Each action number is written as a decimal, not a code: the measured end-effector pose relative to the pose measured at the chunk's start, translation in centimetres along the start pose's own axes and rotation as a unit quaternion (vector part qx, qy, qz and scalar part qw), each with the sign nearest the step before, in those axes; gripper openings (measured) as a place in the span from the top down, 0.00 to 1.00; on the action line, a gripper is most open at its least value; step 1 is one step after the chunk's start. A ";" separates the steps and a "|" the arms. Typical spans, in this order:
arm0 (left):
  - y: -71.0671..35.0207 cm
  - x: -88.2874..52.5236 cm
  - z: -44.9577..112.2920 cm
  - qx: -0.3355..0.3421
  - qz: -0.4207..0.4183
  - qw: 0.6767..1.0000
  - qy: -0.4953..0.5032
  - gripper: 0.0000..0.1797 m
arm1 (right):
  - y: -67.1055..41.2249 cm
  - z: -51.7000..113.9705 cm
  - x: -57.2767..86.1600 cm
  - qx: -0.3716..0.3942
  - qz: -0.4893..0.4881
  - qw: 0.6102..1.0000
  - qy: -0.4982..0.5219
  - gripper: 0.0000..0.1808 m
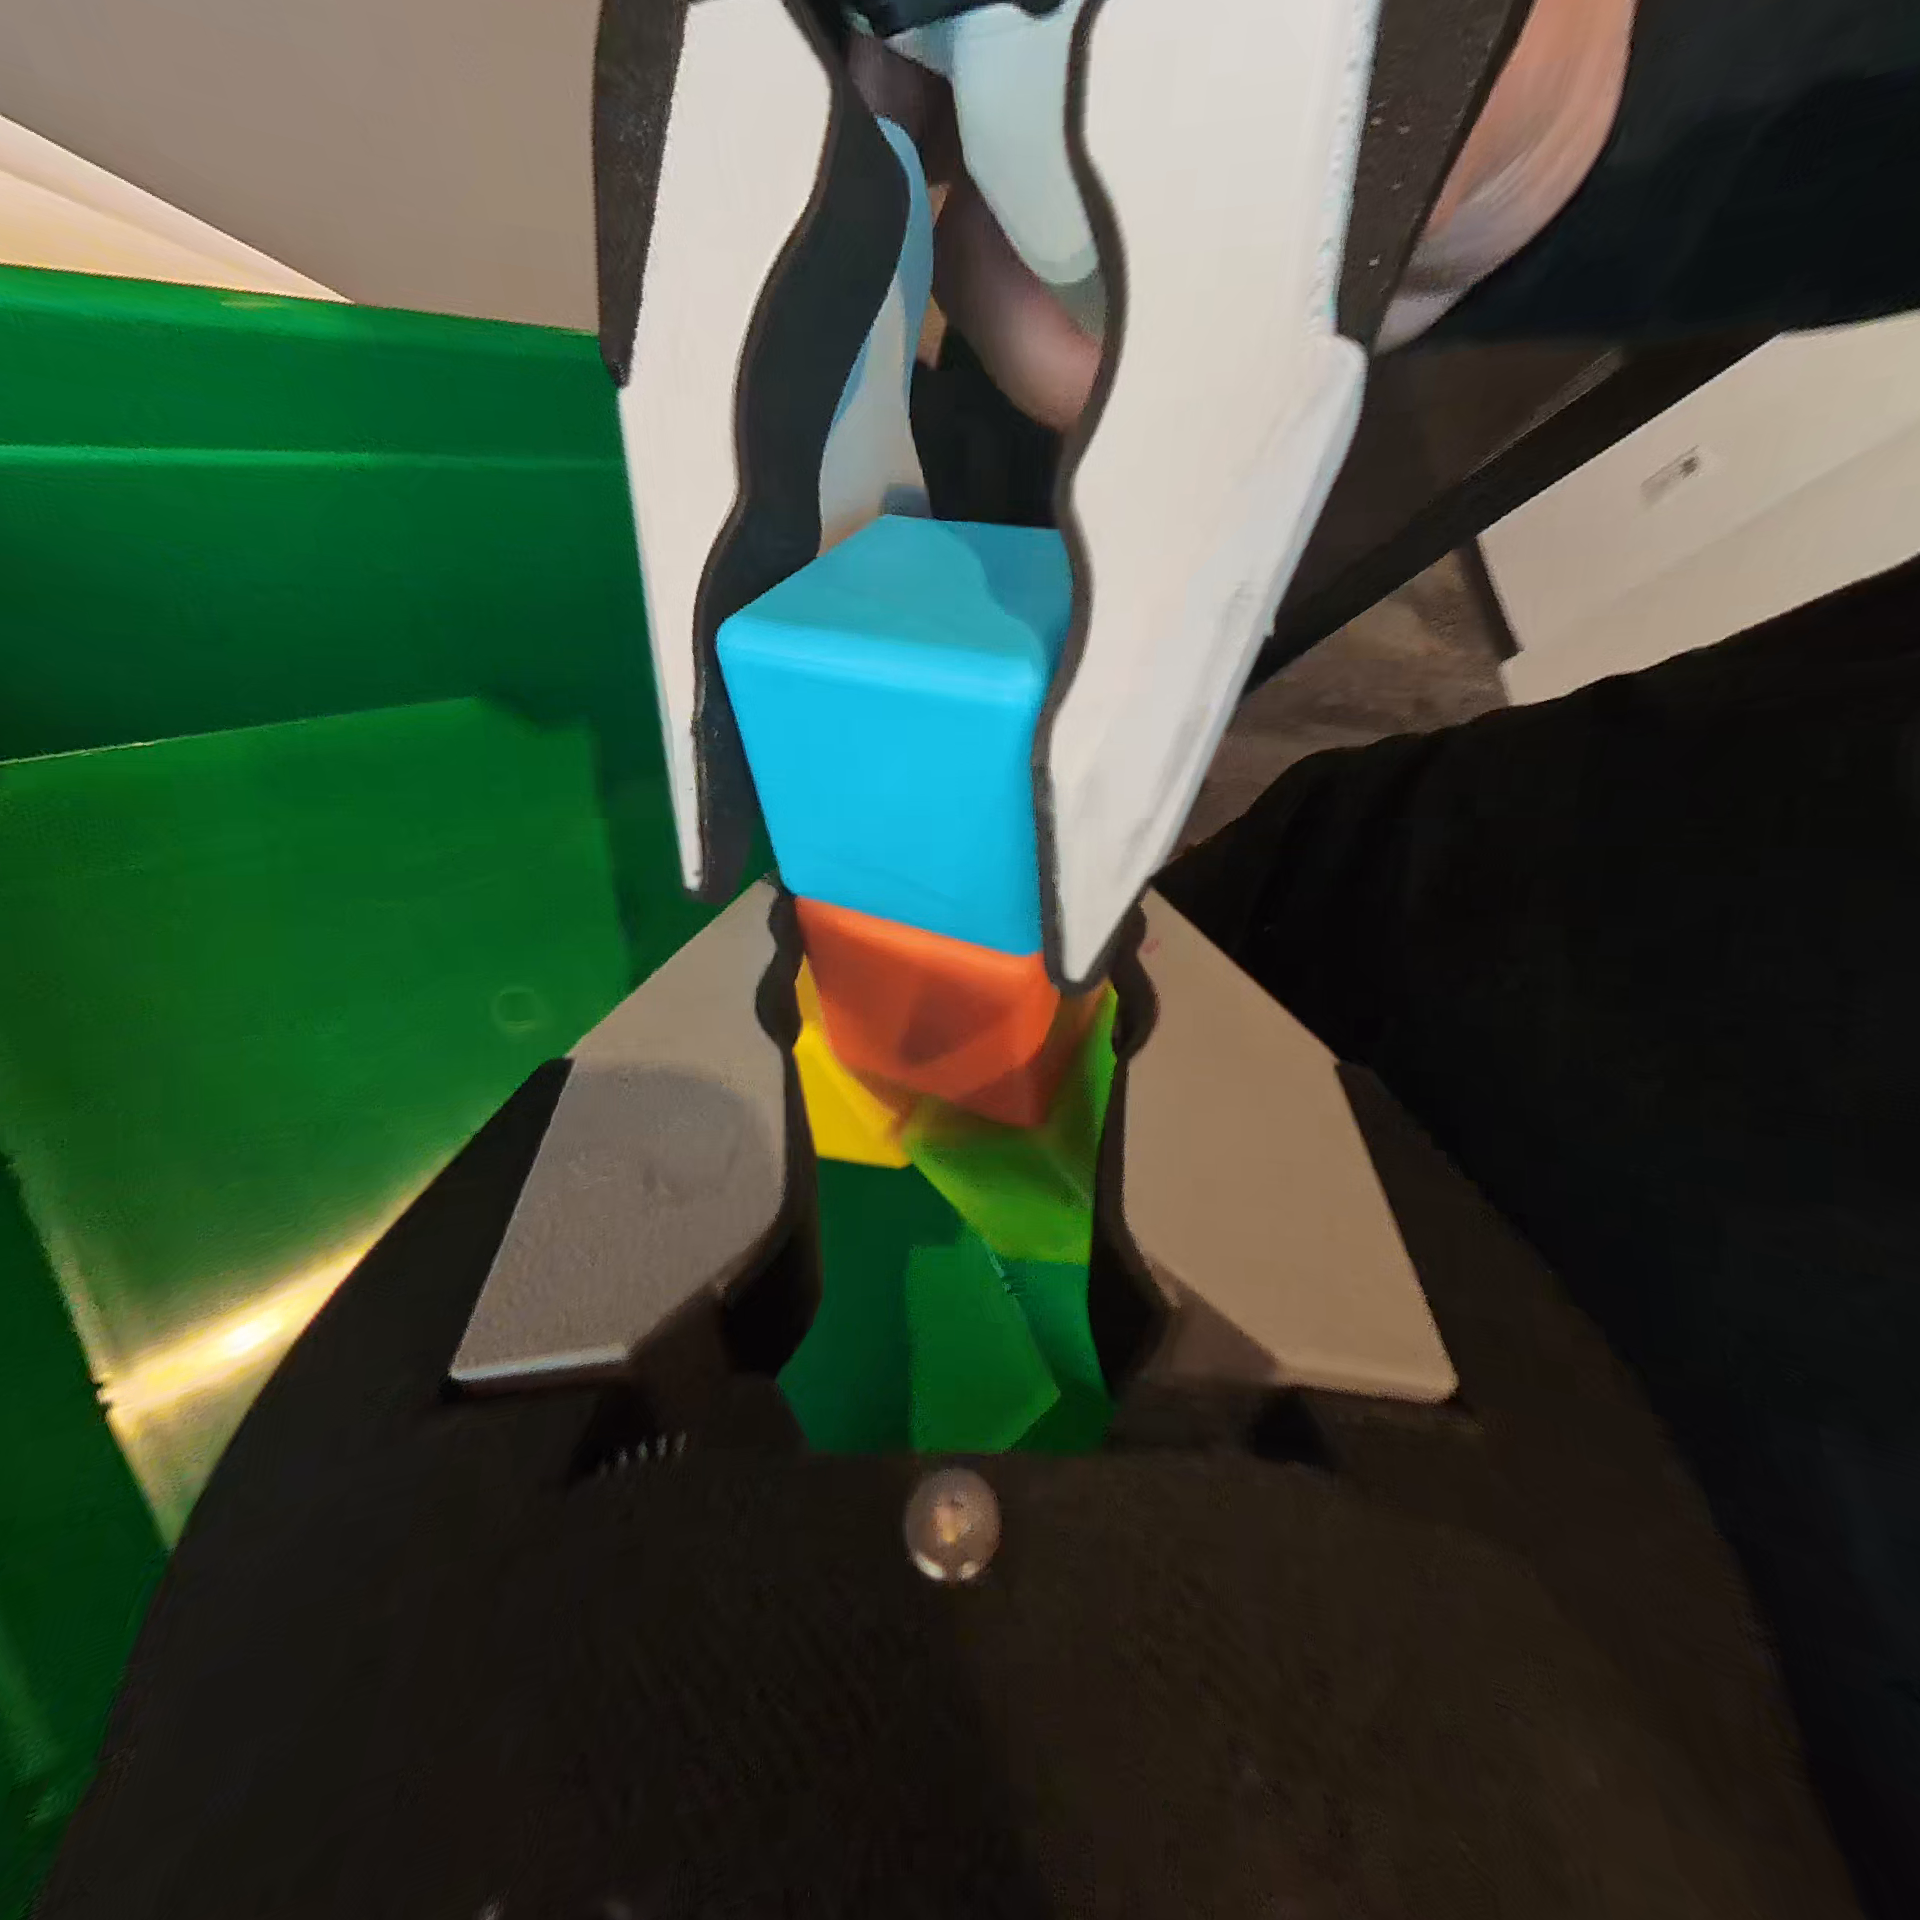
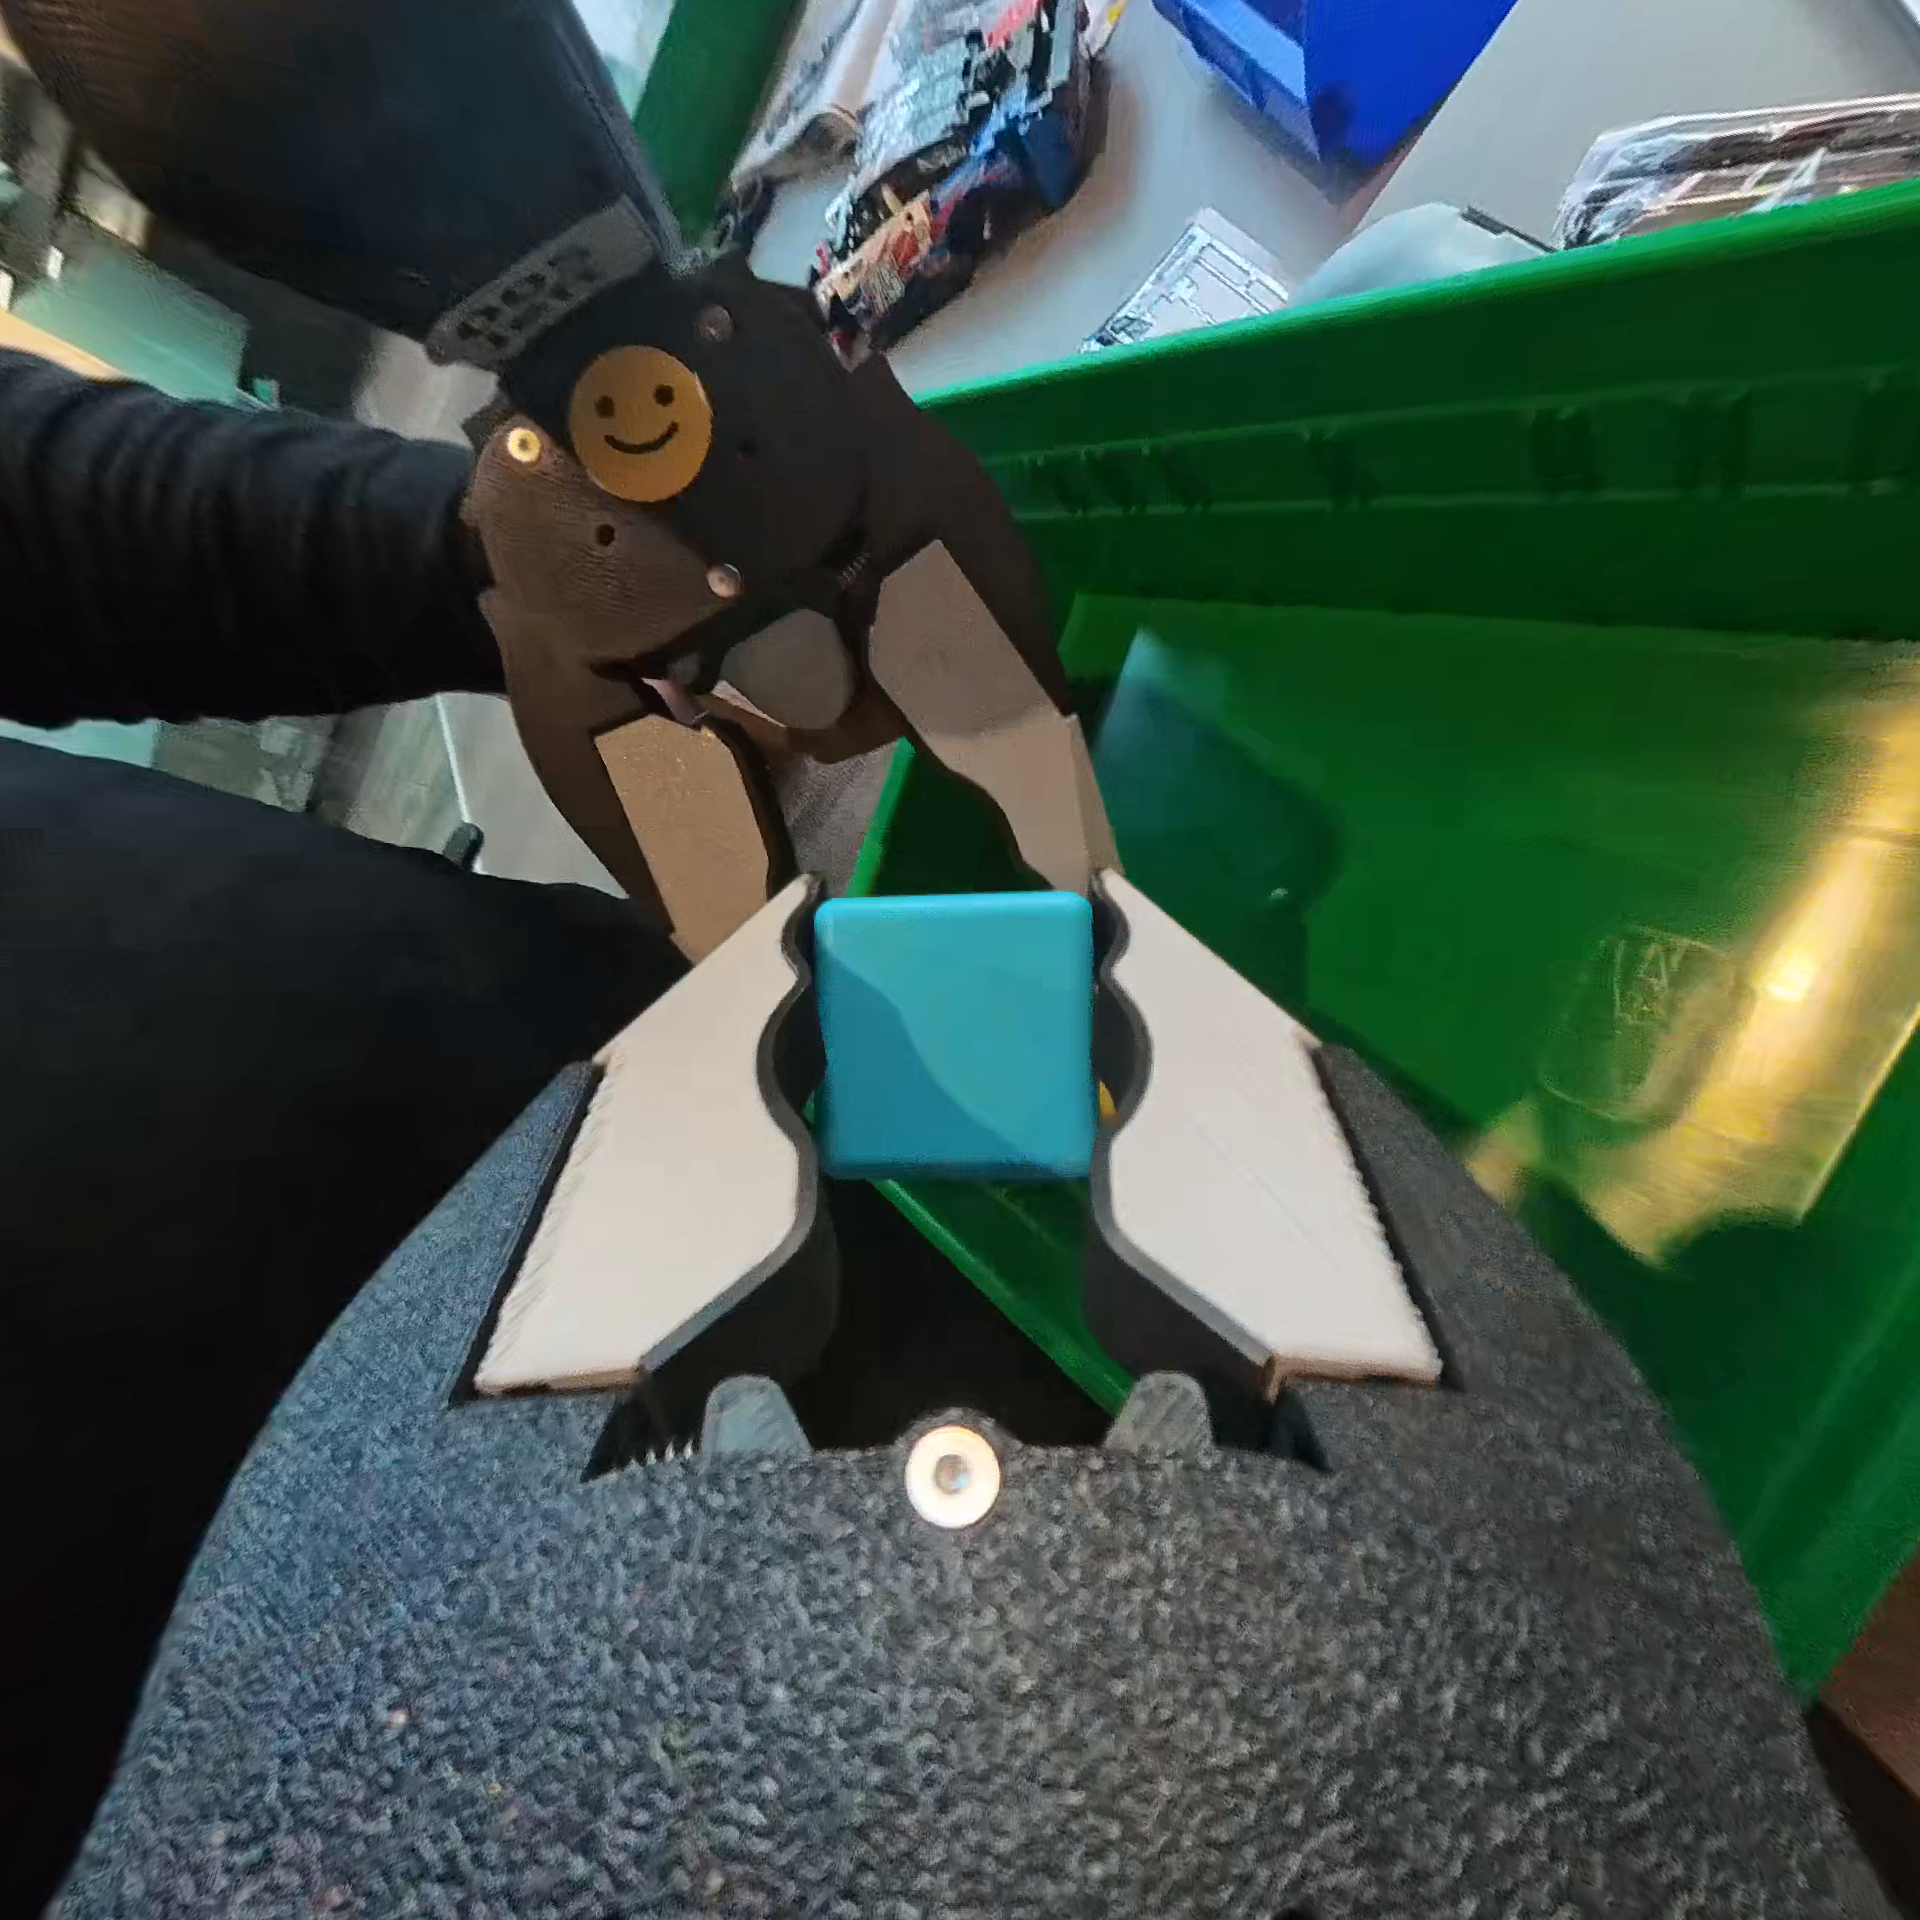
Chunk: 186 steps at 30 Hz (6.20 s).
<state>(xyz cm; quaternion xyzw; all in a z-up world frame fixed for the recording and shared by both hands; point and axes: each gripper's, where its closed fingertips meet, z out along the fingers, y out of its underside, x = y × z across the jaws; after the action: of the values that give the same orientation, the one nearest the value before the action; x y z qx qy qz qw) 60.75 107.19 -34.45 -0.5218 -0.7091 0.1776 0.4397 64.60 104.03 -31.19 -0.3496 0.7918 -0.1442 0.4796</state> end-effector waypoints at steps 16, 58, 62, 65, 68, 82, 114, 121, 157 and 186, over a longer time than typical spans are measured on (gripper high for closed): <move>-0.9 -3.2 -2.1 -0.035 -0.099 0.990 -0.092 0.70 | -2.0 -2.6 1.9 0.003 -0.045 0.998 -0.038 0.71; -10.9 0.3 -3.1 -0.029 0.315 0.919 -0.234 0.73 | -4.8 -9.0 -2.7 0.211 0.145 0.963 -0.085 0.73; -8.9 -0.2 -2.2 -0.058 0.237 0.947 -0.210 0.64 | -1.2 -12.6 -1.4 0.204 0.116 0.970 0.059 0.73; -6.3 -0.8 -2.7 -0.073 0.202 0.955 -0.204 0.66 | 6.4 -15.3 2.1 0.124 0.097 0.957 0.244 0.73; -3.6 -1.0 -2.8 -0.095 0.178 0.960 -0.193 0.68 | 14.4 -14.7 4.7 0.057 0.105 0.935 0.335 0.73; -0.4 -1.5 -2.7 -0.147 0.151 0.959 -0.191 0.68 | 28.6 -7.2 10.9 -0.073 0.101 0.888 0.442 0.73; 1.1 -5.7 -5.0 -0.074 -0.114 0.976 -0.171 0.70 | 2.0 -3.2 0.9 0.035 -0.110 0.952 0.284 0.69; -1.2 -3.4 -6.6 0.012 -0.188 0.975 -0.114 0.71 | -0.9 1.0 1.0 -0.016 -0.217 0.925 0.312 0.71; 4.1 -9.5 -12.0 -0.168 0.035 0.891 -0.420 0.80 | -0.8 -8.2 8.7 0.005 -0.063 0.923 0.379 0.74; 3.6 -9.4 -14.7 -0.141 0.022 0.926 -0.349 0.76 | 1.8 -9.6 9.8 0.037 0.018 0.905 0.424 0.87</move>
<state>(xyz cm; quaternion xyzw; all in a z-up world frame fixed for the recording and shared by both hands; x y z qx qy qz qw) 75.38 97.09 -33.05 -0.4991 -0.8237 0.2563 0.0823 52.70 97.46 -33.89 -0.2233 0.9207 -0.2991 0.1140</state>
